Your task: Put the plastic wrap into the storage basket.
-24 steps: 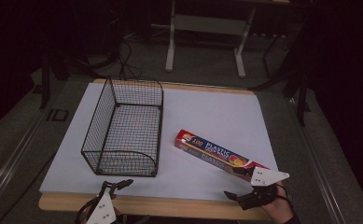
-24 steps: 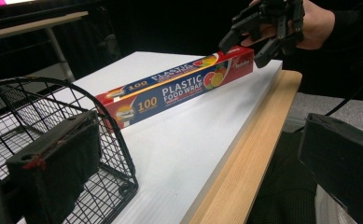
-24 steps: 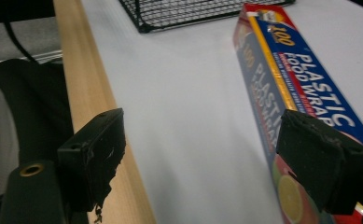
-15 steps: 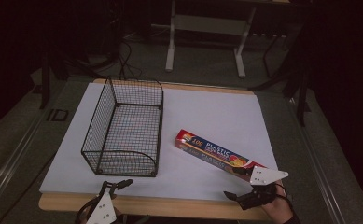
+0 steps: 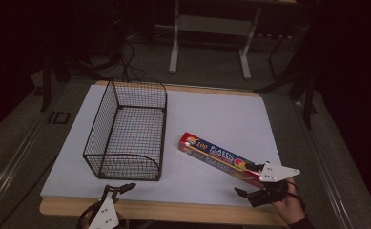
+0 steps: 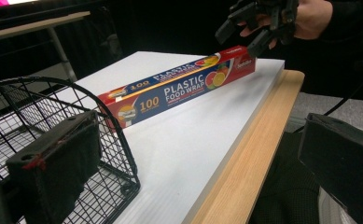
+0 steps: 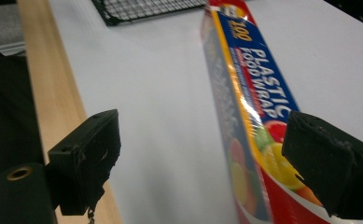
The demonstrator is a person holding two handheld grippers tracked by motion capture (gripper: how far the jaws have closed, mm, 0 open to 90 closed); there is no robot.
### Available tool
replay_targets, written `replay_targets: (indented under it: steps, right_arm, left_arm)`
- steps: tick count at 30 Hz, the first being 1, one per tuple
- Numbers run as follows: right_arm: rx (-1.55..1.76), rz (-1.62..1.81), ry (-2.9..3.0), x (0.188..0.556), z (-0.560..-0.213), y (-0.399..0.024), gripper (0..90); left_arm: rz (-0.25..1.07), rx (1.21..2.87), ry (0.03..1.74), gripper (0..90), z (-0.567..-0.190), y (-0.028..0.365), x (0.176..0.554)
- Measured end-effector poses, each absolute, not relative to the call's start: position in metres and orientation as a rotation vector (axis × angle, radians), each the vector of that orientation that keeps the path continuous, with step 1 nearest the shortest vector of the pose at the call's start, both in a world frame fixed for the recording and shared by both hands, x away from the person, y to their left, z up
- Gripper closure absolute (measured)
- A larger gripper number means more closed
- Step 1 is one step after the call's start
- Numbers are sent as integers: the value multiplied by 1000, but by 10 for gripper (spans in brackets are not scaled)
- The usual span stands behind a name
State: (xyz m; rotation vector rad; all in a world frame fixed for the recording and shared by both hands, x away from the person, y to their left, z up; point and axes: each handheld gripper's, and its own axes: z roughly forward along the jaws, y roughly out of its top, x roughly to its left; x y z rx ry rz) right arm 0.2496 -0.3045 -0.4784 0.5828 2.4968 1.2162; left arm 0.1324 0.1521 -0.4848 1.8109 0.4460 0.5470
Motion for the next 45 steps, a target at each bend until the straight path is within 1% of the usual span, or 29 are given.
replay_targets:
  steps: [11, 24, 30, 45]
  right_arm:
    - [702, 1081, 2493, 275, -475, -320, 103]
    - [774, 857, 2630, 308, -485, -313, 94]
    - [793, 810, 2712, 323, -487, -303, 142]
    - [772, 672, 2847, 353, -495, -275, 205]
  left_arm:
    - [543, 1813, 447, 0, -485, 152, 133]
    - [540, 1812, 447, 0, -485, 152, 133]
    - [533, 1808, 452, 0, -485, 153, 133]
    - [533, 1820, 445, 0, -486, 152, 133]
